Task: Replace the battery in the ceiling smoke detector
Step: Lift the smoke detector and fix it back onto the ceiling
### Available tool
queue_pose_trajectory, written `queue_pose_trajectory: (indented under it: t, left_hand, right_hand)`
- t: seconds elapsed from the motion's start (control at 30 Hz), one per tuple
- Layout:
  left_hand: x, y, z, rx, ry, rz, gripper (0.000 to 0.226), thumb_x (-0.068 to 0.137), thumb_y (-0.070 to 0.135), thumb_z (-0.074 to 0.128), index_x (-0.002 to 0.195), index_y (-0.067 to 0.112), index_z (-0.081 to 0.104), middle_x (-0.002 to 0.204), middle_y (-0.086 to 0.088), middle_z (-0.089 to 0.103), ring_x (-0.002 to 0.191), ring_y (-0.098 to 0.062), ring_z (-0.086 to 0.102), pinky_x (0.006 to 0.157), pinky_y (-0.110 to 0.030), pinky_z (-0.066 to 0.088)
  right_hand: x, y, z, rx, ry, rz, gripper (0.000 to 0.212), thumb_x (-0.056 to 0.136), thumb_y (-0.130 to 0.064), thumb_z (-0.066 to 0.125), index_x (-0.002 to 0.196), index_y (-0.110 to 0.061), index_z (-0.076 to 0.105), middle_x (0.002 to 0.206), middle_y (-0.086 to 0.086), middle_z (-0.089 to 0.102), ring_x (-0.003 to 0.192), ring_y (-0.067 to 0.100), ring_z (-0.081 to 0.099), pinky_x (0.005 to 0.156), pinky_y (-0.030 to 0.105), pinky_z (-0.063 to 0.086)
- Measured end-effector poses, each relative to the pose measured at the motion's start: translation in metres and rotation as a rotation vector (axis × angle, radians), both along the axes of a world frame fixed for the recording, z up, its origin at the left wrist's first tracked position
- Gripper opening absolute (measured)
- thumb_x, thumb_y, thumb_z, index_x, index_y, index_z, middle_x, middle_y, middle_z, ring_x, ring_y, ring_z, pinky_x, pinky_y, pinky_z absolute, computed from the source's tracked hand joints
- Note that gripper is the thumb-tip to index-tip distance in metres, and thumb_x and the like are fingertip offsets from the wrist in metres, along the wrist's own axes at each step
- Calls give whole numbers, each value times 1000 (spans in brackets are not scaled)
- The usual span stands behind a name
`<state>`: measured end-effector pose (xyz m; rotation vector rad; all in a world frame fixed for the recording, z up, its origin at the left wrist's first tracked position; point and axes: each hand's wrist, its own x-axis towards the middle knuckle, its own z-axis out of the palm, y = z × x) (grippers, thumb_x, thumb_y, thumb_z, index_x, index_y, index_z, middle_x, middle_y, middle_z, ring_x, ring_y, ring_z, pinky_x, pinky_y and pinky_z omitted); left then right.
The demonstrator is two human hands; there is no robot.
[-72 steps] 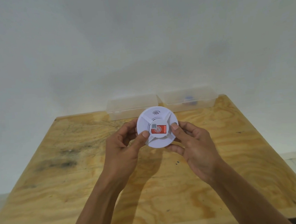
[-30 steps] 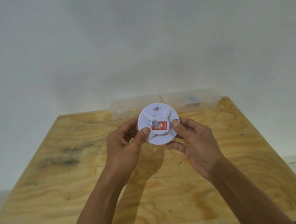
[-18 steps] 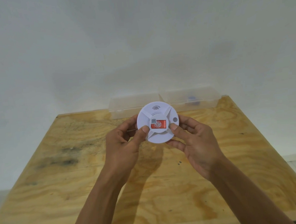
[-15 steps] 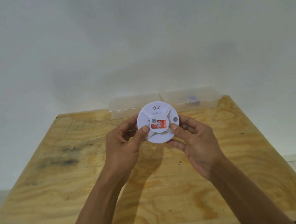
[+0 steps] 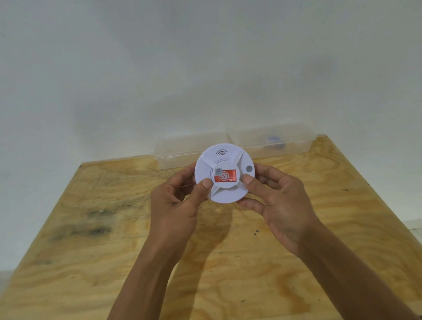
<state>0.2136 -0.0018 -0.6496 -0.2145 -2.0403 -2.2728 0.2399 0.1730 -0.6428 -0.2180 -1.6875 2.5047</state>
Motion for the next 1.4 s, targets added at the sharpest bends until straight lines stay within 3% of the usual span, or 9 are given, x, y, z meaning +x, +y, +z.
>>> queue_pose_trajectory:
  t: [0.1,0.23,0.47,0.8,1.0,1.2,1.4]
  left_hand:
    - [0,-1,0,1,0,1,34,86,9,73,119,19,73,103,0,81,94,-19,74,77,-26,60]
    - [1,-1,0,7,-7,16,41,83,15,75,124,14,71,105,-3,81,103,-30,74,85,-35,61]
    - [1,-2,0,7,-16,16,37,87,9,74,123,14,72,104,-3,81,95,-20,75,79,-28,60]
    - [1,-1,2,20,-16,13,35,87,8,73,121,19,72,104,-3,81,95,-22,74,77,-26,61]
    - [2,1,3,24,-19,9,35,88,8,73,122,18,71,106,-5,80,105,-33,73,87,-36,62]
    - [5,2,7,38,-9,-7,36,88,7,73,123,15,71,104,-4,81,102,-29,75,80,-27,61]
    - [12,4,13,35,6,-8,39,86,13,74,125,15,71,107,-6,80,104,-33,74,85,-34,62]
  right_hand:
    - [0,-1,-1,5,-1,-4,24,88,-6,69,112,-5,70,113,18,71,104,33,71,78,41,60]
    - [0,-1,-1,9,3,-2,26,88,-6,69,114,-4,69,113,18,70,104,33,71,81,44,60]
    - [0,-1,0,17,2,2,28,87,-7,69,115,-4,68,112,15,72,104,31,71,81,44,60]
    - [0,-1,3,57,3,1,28,86,-9,70,114,-8,69,111,11,73,101,28,73,82,44,60]
    - [1,1,5,52,5,-6,25,88,-7,69,113,-7,69,111,13,72,101,28,72,85,46,59]
    - [4,2,7,62,1,-13,25,88,-7,69,113,-7,69,112,13,72,101,28,72,87,49,58]
    - [12,3,14,59,16,-11,26,87,-8,71,112,-8,69,111,12,73,102,27,72,87,48,58]
